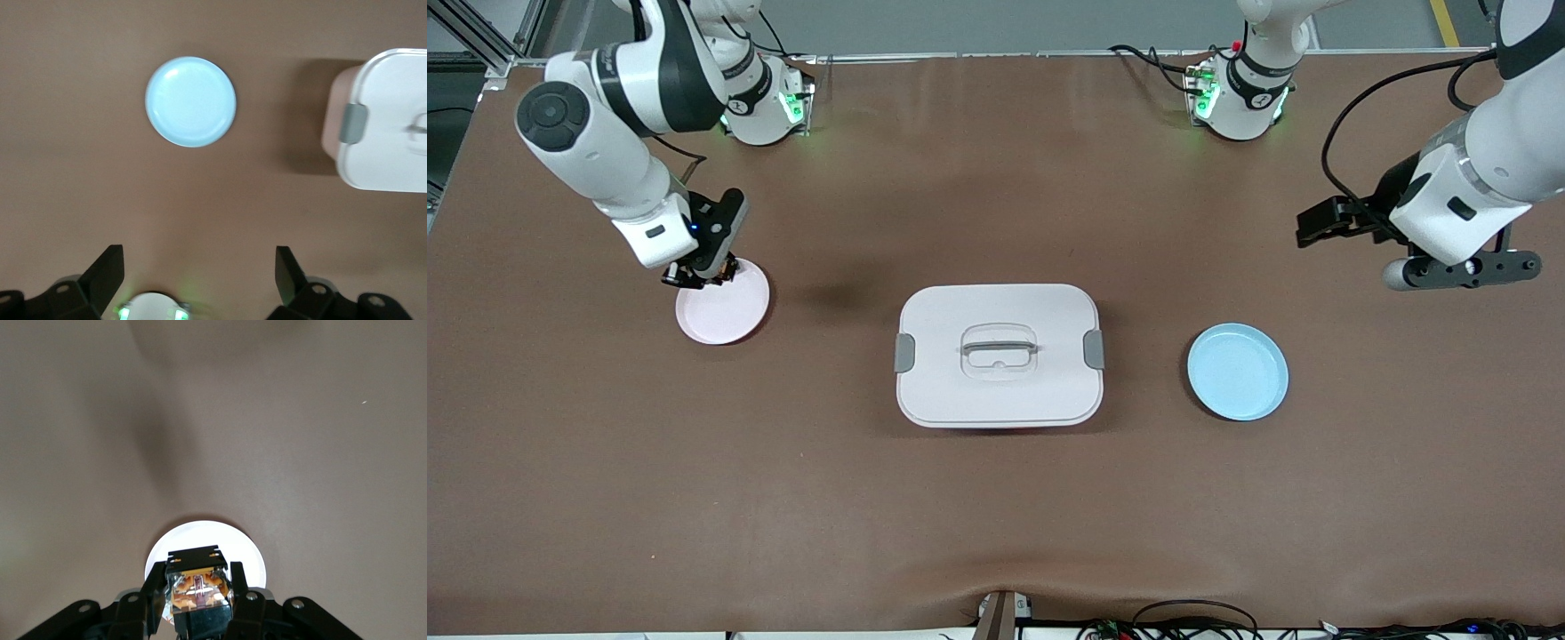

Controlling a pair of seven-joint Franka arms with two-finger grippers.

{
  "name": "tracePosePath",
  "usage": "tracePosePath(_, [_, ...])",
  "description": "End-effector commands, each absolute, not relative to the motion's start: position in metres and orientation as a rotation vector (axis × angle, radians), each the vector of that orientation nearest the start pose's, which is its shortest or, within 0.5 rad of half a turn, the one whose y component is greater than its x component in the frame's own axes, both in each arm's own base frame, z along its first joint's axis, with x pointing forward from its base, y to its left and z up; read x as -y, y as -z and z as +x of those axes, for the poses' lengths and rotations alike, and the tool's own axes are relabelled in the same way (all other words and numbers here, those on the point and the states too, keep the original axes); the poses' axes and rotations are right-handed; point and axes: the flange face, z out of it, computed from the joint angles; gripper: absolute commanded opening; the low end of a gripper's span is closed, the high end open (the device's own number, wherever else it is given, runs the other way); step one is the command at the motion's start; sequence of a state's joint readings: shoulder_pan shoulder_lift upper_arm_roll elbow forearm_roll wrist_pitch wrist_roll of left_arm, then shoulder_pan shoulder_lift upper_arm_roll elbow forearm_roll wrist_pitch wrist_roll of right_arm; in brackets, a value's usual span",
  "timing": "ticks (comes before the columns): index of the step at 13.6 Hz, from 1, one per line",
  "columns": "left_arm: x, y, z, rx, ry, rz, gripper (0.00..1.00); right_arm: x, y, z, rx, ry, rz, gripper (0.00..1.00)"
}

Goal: Transfer orange switch to right arm and place
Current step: 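Lower the switch onto the white plate and open the right gripper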

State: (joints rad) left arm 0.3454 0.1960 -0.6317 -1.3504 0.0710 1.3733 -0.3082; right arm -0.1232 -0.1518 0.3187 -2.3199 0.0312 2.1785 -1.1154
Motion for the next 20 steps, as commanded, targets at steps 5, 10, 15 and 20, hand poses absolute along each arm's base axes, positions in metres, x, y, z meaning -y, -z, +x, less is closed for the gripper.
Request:
tracePosePath(5, [0.013, -0.608, 0.586, -0.101, -0.191, -3.139, 1.00, -0.067, -0.332, 0.443, 2.007, 0.066, -2.512, 0.00])
tracePosePath(10, [-0.008, -0.596, 0.562, 0.042, -0.131, -3.165, 1.00, -0.017, -0.292, 0.442, 2.108, 0.106, -2.434, 0.00])
tracePosePath(15, [-0.017, -0.607, 0.538, 0.138, -0.043, -3.175, 1.00, 0.005, -0.230, 0.433, 2.144, 0.208, -2.402, 0.00])
tracePosePath(20, [-0.021, -0.616, 0.543, 0.137, 0.003, -3.183, 1.00, 0.009, -0.196, 0.427, 2.124, 0.243, -2.393, 0.00])
